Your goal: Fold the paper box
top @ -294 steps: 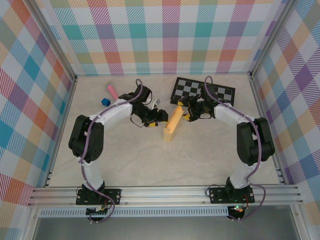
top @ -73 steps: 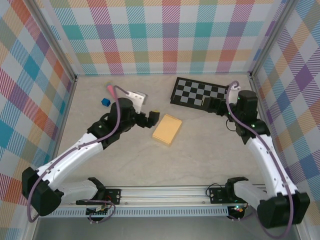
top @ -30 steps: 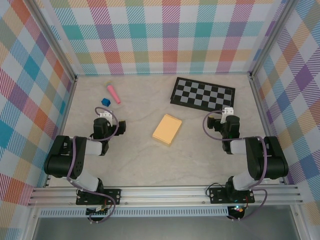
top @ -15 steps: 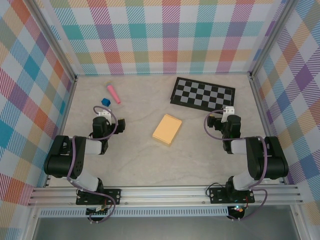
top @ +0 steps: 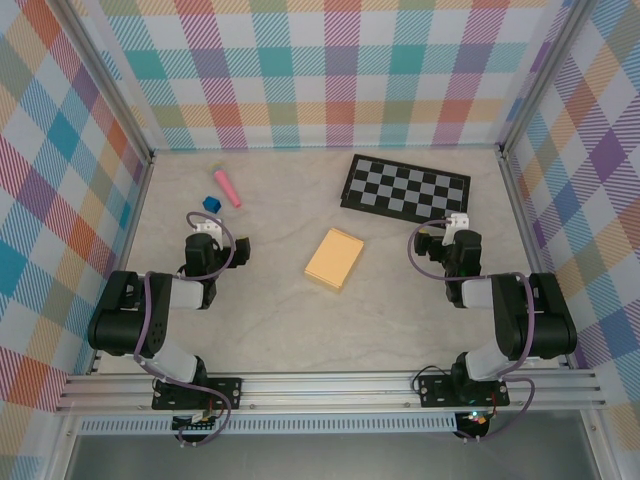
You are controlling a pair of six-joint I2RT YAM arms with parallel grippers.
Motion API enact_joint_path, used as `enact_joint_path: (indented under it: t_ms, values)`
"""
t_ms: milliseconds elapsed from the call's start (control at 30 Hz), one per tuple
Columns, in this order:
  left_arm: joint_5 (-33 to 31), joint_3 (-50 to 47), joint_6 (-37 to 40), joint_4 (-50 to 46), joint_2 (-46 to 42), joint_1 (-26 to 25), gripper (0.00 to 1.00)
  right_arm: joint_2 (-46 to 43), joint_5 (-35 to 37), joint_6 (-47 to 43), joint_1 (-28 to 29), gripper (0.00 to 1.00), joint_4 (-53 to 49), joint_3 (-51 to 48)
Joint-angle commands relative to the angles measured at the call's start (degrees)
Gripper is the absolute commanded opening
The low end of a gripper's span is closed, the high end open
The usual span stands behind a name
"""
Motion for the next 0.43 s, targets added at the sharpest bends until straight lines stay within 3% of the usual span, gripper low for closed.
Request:
enact_joint_path:
  t_ms: [0,400]
  values:
    - [-0.49,0.92,-0.46,2.05,-0.04,0.16,1.0,0.13,-0.2,0.89,-0.45,1.0,0.41,1.52]
    - [-0.48,0.86,-0.41,2.09,-0.17,0.19,1.0,0.08,-0.42,0.81,-0.48,1.0,0.8,1.31]
